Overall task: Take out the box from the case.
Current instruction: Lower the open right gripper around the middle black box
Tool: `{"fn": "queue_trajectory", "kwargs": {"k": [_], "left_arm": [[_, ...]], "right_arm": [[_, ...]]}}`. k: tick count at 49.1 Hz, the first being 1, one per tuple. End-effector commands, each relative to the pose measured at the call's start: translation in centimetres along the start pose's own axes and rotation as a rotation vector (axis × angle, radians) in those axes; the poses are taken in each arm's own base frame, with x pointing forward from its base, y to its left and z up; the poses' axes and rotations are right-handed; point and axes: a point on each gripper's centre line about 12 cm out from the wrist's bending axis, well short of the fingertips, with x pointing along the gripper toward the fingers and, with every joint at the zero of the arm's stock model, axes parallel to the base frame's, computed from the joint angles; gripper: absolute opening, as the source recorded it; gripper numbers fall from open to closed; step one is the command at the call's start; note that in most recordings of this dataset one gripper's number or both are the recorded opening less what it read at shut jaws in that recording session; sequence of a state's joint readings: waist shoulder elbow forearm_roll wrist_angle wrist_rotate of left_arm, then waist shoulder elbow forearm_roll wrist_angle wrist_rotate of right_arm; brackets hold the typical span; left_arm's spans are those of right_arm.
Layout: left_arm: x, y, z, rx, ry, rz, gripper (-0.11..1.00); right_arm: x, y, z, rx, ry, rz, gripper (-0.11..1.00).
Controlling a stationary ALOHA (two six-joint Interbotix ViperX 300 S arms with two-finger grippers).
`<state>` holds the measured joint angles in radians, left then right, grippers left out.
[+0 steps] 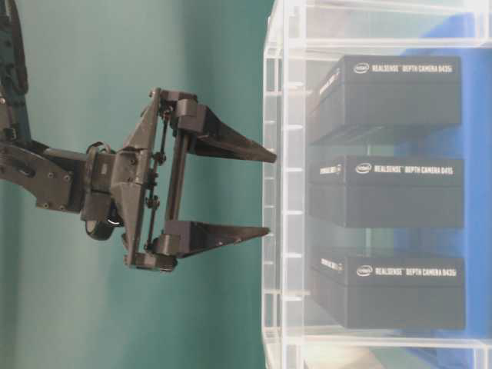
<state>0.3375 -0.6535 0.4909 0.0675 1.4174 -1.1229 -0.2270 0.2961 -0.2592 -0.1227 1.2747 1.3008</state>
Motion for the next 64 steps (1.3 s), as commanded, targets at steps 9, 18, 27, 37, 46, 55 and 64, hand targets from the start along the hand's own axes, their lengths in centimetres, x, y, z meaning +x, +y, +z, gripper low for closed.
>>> {"fn": "queue_trajectory", "kwargs": {"k": [9, 18, 27, 37, 46, 55, 64], "left_arm": [[-0.4, -0.1, 0.2, -0.002, -0.013, -0.014, 0.94], [-0.4, -0.1, 0.2, 0.000, -0.013, -0.014, 0.94], [-0.4, -0.1, 0.2, 0.000, -0.011, -0.013, 0.94], [-0.5, -0.1, 0.2, 0.001, -0.014, -0.015, 0.94], [-0.6, 0.0, 0.2, 0.001, -0.015, -0.018, 0.94], [-0.7, 0.2, 0.1, -0.001, -0.018, -0.023, 0.94], [-0.7, 0.3, 0.0, 0.001, -0.017, -0.022, 0.94]], "right_arm": [[-0.3, -0.1, -0.1, 0.001, -0.008, 0.028, 0.94], [0.6, -0.3, -0.3, 0.017, -0.007, 0.030, 0.94], [1.5, -0.4, -0.5, 0.018, -0.009, 0.044, 0.94], [2.4, -0.6, -0.7, 0.023, -0.005, 0.038, 0.94], [3.3, -0.5, -0.7, 0.022, -0.003, 0.034, 0.94], [4.2, -0.5, -0.9, 0.019, 0.003, 0.019, 0.94], [4.9, -0.5, -0.7, 0.022, 0.005, 0.008, 0.94]]}}
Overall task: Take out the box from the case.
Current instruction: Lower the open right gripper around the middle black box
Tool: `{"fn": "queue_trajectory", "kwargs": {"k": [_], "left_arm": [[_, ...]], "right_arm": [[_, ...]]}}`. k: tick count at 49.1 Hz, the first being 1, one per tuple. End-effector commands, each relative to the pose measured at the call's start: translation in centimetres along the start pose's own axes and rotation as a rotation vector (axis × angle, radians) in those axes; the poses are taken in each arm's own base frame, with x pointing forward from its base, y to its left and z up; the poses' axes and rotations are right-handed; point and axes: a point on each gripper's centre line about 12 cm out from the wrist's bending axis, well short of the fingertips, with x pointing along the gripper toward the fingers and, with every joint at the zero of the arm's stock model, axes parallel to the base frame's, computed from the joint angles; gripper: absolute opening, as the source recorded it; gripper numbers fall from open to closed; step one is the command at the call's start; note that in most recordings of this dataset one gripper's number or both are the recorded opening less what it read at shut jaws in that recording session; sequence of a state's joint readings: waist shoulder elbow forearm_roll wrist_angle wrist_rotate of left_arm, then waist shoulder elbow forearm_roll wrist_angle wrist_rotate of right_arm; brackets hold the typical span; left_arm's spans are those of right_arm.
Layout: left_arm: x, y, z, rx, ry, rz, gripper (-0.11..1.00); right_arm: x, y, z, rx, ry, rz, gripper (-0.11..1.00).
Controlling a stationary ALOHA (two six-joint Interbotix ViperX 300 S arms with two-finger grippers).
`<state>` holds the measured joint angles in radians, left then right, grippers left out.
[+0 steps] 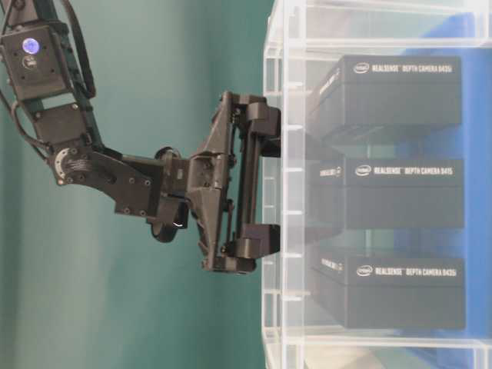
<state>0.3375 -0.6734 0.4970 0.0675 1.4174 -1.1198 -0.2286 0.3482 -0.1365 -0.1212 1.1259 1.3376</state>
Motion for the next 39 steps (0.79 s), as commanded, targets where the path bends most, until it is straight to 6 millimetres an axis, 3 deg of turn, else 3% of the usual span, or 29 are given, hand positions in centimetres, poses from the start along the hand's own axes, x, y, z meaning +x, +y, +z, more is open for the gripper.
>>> {"fn": "queue_trajectory", "kwargs": {"k": [1, 39], "left_arm": [[-0.39, -0.07, 0.19, -0.003, -0.012, -0.011, 0.94], [-0.35, 0.05, 0.13, -0.005, -0.007, -0.001, 0.94]], "right_arm": [[-0.94, 0.26, 0.41, 0.004, -0.009, 0.029, 0.94], [0.02, 0.16, 0.49, 0.044, -0.003, 0.011, 0.91]]}}
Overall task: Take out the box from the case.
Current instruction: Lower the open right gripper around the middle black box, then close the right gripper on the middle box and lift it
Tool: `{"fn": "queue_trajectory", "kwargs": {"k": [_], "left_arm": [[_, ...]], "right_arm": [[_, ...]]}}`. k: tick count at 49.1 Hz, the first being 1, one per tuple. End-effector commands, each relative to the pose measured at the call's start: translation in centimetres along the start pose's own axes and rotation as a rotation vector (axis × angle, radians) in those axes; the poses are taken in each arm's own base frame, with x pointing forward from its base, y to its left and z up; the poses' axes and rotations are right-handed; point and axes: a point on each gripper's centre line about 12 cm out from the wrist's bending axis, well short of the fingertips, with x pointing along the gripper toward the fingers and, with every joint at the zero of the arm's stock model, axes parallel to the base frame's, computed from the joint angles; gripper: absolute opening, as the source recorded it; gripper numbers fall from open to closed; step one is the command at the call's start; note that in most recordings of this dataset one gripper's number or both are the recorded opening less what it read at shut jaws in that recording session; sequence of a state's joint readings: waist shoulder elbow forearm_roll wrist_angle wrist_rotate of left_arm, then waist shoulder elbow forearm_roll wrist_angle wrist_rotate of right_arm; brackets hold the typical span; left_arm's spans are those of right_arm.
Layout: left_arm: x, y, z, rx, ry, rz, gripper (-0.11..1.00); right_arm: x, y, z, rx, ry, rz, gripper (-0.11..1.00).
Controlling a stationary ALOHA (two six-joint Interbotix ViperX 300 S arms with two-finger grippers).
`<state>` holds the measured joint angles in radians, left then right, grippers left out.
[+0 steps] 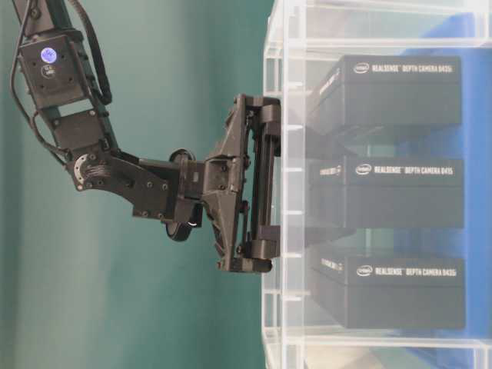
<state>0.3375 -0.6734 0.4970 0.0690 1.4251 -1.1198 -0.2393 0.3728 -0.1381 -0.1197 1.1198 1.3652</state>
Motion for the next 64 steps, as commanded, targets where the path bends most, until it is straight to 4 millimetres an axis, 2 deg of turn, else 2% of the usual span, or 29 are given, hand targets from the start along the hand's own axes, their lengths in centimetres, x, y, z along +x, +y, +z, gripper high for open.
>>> {"fn": "queue_trajectory", "kwargs": {"k": [1, 7, 20, 39, 53, 64], "left_arm": [[-0.4, -0.1, 0.2, -0.005, -0.010, -0.010, 0.94], [-0.3, 0.0, 0.2, -0.005, -0.009, -0.009, 0.94], [-0.3, 0.0, 0.1, -0.003, -0.008, -0.008, 0.94], [-0.3, 0.0, 0.2, -0.003, -0.009, -0.009, 0.94], [-0.3, 0.0, 0.2, -0.003, -0.008, -0.006, 0.94], [-0.4, 0.0, 0.2, -0.005, -0.009, -0.009, 0.94]], "right_arm": [[-1.2, 0.3, 0.1, 0.011, -0.007, 0.030, 0.89], [-1.2, 0.2, 0.1, 0.027, -0.004, 0.023, 0.69], [-1.2, -0.3, 0.0, 0.033, 0.007, -0.021, 0.68], [-1.6, 0.0, 0.0, 0.073, 0.004, -0.009, 0.68], [-3.6, 0.8, 0.5, 0.080, -0.002, 0.009, 0.68], [-5.9, 1.3, 0.7, 0.086, 0.002, 0.029, 0.68]]}}
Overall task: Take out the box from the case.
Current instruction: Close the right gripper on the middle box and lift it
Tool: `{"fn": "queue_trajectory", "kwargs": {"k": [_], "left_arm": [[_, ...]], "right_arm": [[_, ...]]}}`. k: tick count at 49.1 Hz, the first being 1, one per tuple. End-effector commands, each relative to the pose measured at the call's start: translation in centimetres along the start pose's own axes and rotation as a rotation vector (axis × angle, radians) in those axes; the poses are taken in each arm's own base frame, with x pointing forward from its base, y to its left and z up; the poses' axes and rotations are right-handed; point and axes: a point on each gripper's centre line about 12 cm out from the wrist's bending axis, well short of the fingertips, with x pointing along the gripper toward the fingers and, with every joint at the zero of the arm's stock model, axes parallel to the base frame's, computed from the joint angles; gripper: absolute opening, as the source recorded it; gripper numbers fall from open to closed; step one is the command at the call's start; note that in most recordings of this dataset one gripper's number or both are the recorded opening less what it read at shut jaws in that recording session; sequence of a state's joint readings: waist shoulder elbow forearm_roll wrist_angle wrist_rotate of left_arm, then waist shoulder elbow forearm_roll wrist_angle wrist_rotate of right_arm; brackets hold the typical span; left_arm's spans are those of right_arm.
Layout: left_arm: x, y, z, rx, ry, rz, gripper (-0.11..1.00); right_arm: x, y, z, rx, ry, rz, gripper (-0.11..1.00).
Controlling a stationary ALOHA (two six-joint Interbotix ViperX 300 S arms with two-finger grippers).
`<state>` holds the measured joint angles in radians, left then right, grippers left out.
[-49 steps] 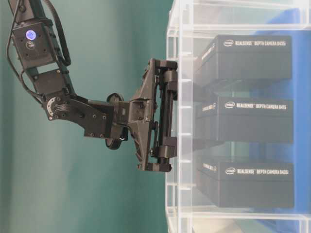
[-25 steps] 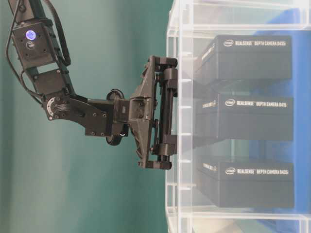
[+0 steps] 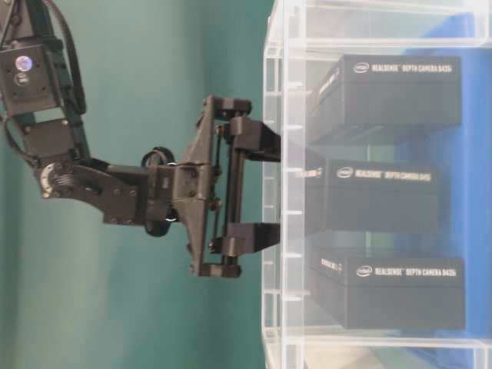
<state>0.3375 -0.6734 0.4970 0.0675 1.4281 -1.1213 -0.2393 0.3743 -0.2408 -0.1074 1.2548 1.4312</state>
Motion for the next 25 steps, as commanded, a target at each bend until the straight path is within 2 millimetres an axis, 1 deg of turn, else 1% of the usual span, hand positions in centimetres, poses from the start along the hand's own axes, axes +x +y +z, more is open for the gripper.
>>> {"fn": "queue_trajectory", "kwargs": {"k": [1, 7, 17, 25], "left_arm": [[-0.3, 0.0, 0.2, -0.003, -0.011, -0.010, 0.94], [-0.4, -0.1, 0.2, -0.003, -0.012, -0.011, 0.94], [-0.4, -0.1, 0.2, -0.003, -0.012, -0.011, 0.94], [-0.4, -0.1, 0.2, -0.003, -0.012, -0.013, 0.94]], "right_arm": [[-3.5, 0.4, 0.2, 0.006, -0.007, 0.062, 0.68], [-5.1, 0.1, 0.3, 0.008, -0.002, 0.055, 0.68], [-8.5, -0.5, 0.7, 0.014, -0.011, 0.066, 0.68], [-10.3, -0.7, 0.8, 0.019, -0.014, 0.082, 0.68]]}}
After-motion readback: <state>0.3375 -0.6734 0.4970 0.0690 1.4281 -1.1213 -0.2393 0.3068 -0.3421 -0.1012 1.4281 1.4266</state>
